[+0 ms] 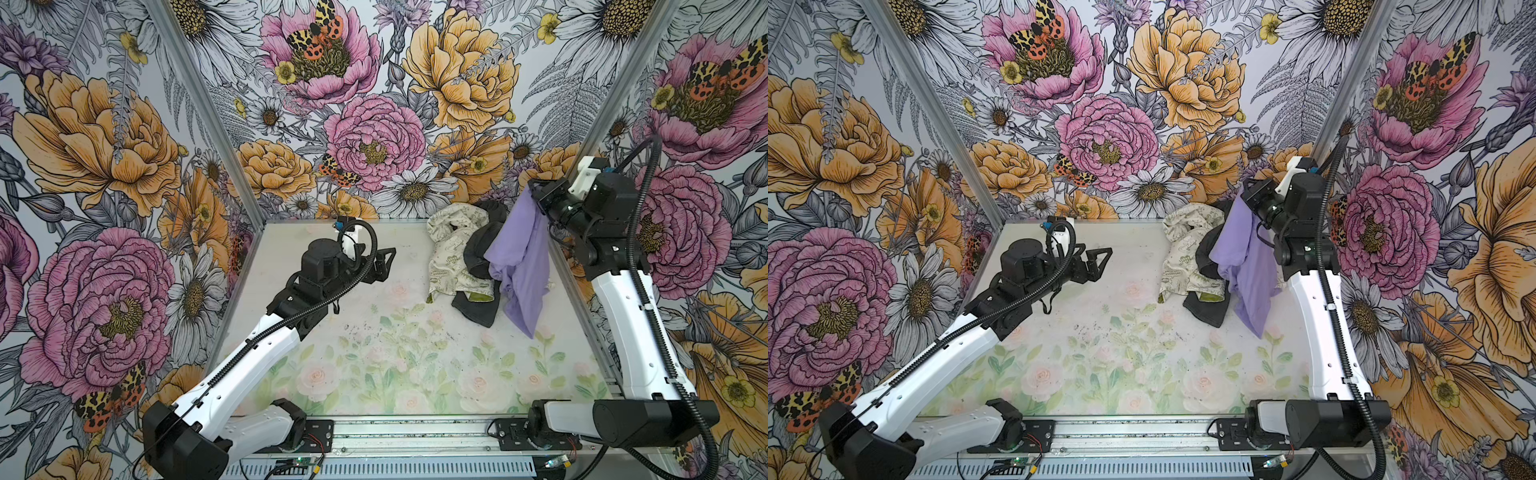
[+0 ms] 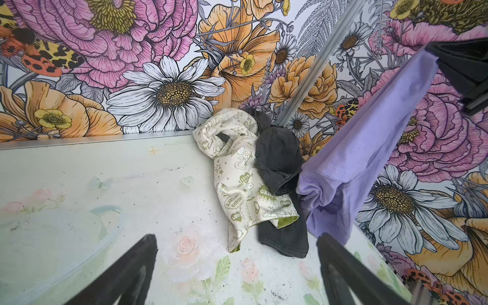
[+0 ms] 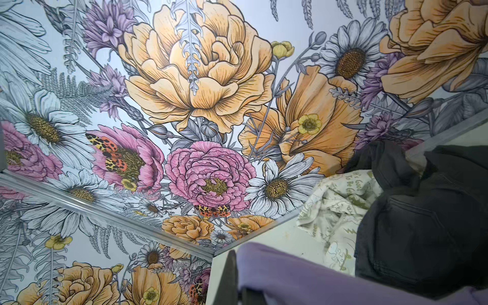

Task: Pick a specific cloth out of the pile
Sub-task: 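Lift the lavender cloth high with the right gripper, pulling it free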

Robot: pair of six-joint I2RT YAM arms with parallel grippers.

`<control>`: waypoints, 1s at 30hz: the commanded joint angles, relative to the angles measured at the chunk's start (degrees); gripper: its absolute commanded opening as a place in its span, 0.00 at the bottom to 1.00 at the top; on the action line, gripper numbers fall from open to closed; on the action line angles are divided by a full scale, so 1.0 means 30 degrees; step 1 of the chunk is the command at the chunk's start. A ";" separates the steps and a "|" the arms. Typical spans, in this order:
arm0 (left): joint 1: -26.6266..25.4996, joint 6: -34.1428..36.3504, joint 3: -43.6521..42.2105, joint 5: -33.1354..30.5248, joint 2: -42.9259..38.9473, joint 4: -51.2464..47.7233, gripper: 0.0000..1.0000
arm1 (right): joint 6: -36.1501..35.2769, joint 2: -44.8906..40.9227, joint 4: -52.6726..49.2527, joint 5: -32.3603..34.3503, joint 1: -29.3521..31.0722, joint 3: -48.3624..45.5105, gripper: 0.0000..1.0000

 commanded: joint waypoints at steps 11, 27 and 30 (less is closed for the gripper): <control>-0.0168 0.0555 0.0025 0.0251 -0.0923 0.1296 0.95 | -0.0578 0.1759 0.1542 -0.0099 0.1812 0.5697 0.00; -0.0187 -0.0542 -0.0066 0.0807 -0.1339 0.2289 0.93 | -0.0290 0.5347 0.1539 0.0023 0.4983 1.1958 0.00; -0.0183 -0.0806 0.0239 0.1479 -0.0956 0.2553 0.92 | -0.0069 0.6089 0.1540 0.0053 0.5501 1.3059 0.00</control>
